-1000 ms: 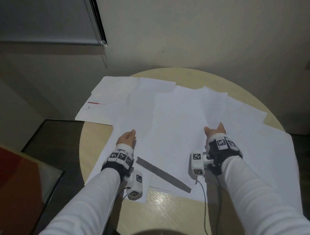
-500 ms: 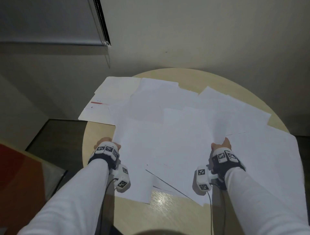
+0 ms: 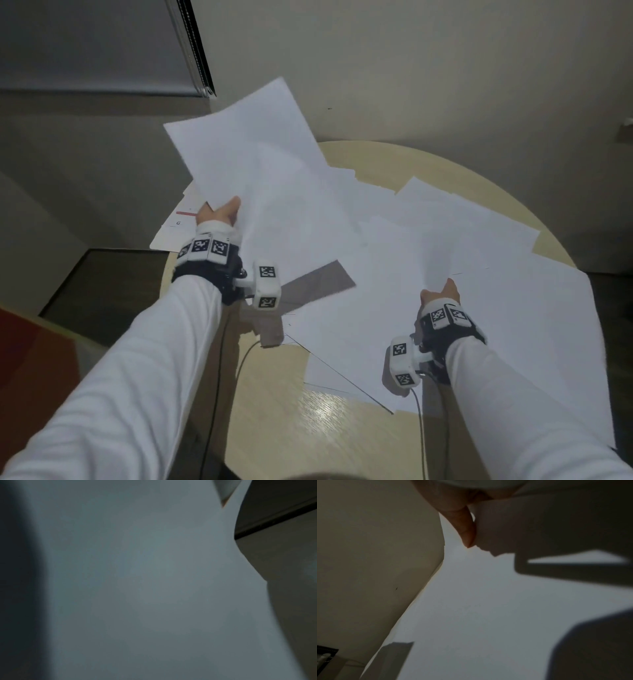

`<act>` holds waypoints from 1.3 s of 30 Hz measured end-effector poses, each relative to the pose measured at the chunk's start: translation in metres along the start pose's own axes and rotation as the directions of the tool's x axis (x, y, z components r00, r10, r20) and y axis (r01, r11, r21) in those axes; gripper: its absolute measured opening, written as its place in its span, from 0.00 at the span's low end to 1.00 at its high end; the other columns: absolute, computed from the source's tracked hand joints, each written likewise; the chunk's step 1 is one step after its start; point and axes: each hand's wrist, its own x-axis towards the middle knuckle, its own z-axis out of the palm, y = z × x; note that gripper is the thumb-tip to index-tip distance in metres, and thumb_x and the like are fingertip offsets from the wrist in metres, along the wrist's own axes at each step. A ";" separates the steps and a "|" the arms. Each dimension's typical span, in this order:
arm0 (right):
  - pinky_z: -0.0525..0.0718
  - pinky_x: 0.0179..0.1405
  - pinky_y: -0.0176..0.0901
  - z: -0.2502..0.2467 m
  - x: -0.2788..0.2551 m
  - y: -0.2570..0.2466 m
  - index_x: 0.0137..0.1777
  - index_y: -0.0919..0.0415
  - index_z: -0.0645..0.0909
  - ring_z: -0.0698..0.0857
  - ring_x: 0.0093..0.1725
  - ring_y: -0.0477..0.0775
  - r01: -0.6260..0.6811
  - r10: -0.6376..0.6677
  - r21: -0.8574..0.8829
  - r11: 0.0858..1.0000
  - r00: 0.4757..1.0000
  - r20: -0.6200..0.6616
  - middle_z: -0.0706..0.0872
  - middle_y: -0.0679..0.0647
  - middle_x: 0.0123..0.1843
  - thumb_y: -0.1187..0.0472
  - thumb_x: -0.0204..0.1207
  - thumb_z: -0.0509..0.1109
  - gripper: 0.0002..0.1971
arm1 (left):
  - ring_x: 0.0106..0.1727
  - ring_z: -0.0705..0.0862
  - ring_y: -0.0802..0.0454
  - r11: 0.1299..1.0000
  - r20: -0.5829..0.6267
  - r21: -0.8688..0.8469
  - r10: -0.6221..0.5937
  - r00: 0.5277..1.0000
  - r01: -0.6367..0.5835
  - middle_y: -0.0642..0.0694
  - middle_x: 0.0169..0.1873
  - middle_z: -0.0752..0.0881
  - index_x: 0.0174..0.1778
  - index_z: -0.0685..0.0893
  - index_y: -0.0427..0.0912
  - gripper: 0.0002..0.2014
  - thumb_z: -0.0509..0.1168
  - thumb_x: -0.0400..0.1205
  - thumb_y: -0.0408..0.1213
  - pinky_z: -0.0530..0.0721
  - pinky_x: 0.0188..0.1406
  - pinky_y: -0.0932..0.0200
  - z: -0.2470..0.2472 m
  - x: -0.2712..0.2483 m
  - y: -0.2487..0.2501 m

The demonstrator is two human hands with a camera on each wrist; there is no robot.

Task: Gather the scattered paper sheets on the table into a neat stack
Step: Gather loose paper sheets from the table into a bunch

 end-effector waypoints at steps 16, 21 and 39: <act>0.72 0.72 0.51 0.018 -0.008 -0.007 0.75 0.61 0.67 0.79 0.68 0.61 -0.015 0.043 -0.082 0.997 0.936 0.348 0.80 0.57 0.69 0.39 0.73 0.66 0.36 | 0.63 0.74 0.40 0.448 0.162 0.894 -0.275 0.948 -0.022 0.39 0.59 0.73 0.46 0.82 0.41 0.11 0.63 0.74 0.42 0.78 0.62 0.52 0.053 -0.068 -0.111; 0.79 0.47 0.42 0.023 -0.014 -0.002 0.66 0.64 0.74 0.85 0.47 0.56 0.063 -0.020 -0.090 0.994 0.911 0.412 0.86 0.54 0.48 0.71 0.64 0.78 0.29 | 0.60 0.79 0.39 0.522 0.160 0.853 -0.301 0.940 0.022 0.40 0.61 0.73 0.37 0.77 0.42 0.03 0.63 0.72 0.37 0.81 0.60 0.53 0.060 -0.069 -0.109; 0.85 0.48 0.45 -0.016 -0.021 -0.116 0.39 0.62 0.82 0.85 0.29 0.41 0.313 -0.467 0.467 0.827 0.845 0.262 0.87 0.39 0.24 0.78 0.61 0.75 0.12 | 0.60 0.80 0.48 0.958 0.399 0.274 -0.034 0.916 -0.084 0.37 0.61 0.82 0.66 0.76 0.27 0.24 0.71 0.76 0.31 0.76 0.56 0.62 0.065 -0.043 -0.013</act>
